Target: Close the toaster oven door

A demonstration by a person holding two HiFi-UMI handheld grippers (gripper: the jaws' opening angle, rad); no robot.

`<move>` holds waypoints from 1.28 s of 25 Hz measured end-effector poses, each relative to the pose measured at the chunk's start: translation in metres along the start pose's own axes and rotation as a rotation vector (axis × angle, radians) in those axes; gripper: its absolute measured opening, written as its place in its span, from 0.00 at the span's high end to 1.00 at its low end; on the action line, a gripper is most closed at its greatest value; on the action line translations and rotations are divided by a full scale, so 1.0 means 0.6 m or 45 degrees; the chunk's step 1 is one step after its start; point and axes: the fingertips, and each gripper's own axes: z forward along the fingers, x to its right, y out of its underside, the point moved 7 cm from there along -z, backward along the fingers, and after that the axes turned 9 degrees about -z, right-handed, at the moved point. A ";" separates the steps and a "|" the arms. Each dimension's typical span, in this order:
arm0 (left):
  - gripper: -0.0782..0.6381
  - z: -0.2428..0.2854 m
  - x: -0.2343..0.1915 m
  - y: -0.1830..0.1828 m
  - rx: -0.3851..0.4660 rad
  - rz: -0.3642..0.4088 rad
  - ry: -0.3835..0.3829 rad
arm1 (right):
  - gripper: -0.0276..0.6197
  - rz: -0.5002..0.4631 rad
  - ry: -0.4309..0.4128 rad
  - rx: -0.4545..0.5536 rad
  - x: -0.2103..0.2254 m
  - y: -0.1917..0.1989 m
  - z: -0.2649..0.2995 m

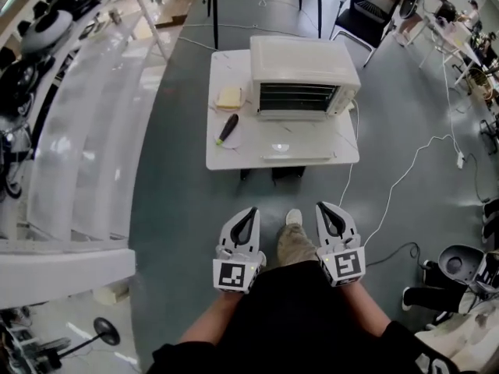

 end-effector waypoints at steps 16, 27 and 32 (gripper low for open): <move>0.87 0.332 0.056 -0.014 -0.054 -0.065 -0.076 | 0.92 0.107 -0.096 0.063 0.324 0.052 0.154; 0.87 0.410 0.037 -0.011 -0.058 -0.023 -0.248 | 0.92 0.116 -0.183 0.100 0.411 0.073 0.217; 0.87 0.432 0.026 0.002 -0.079 -0.037 -0.295 | 0.92 0.129 -0.172 0.089 0.450 0.088 0.226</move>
